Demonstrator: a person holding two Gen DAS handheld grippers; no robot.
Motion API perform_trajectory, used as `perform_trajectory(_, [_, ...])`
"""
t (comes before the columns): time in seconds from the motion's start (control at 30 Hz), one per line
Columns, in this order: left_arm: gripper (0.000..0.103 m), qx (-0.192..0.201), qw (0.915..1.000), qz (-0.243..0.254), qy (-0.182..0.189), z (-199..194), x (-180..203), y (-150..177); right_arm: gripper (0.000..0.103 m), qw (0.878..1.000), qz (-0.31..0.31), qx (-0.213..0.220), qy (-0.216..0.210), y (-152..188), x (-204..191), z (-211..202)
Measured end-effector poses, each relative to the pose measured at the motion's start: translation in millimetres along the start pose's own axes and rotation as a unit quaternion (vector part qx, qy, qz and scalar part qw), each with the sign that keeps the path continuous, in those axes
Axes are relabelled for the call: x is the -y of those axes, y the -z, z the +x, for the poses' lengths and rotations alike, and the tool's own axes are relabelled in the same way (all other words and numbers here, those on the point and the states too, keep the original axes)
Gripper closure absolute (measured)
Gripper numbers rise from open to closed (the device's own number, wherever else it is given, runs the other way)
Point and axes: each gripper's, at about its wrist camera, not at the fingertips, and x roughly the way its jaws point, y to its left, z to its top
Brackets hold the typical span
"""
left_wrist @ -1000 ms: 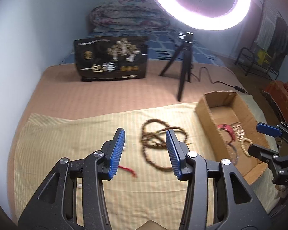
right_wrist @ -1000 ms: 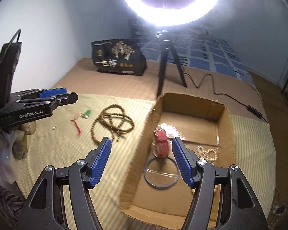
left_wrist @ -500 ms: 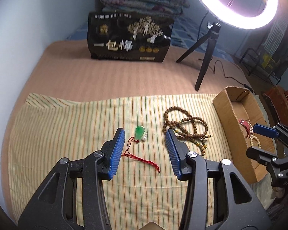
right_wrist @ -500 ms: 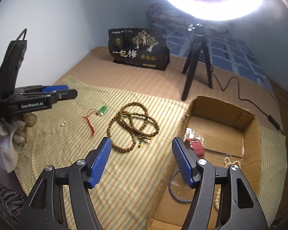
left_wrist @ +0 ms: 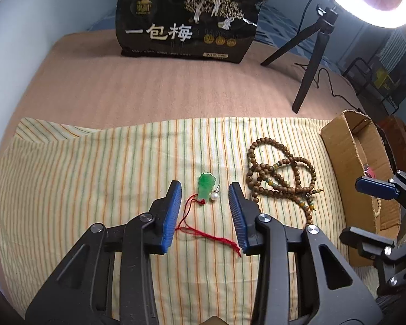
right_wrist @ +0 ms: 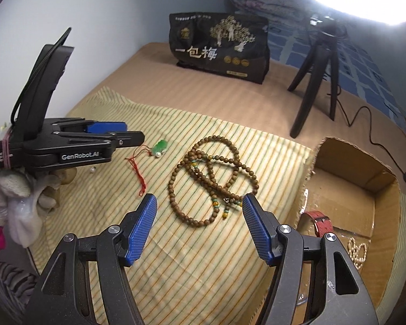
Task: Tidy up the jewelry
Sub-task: 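Close the left gripper on the green jade pendant while the right gripper closes on the brown beads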
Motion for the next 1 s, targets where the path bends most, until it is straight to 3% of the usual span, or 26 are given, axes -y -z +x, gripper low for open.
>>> perform_trajectory(0.3, [0.066, -0.029, 0.9994, -0.018, 0.001, 29, -2, -9, 0.039, 1.0, -0.013, -0.024, 0.001, -12, -4, 18])
perform_trajectory(0.4, [0.066, -0.03, 0.9992, -0.024, -0.002, 34, -5, -11, 0.046, 0.999, -0.016, -0.034, -0.002, -13, -5, 23])
perform_trajectory(0.53, [0.067, -0.033, 0.9991, -0.026, -0.001, 39, -5, -13, 0.047, 0.999, -0.011, -0.042, -0.006, -16, -3, 30])
perform_trajectory(1.0, [0.08, -0.043, 0.9988, -0.021, -0.009, 54, -1, -14, 0.047, 0.996, -0.039, -0.075, 0.028, -24, -4, 63])
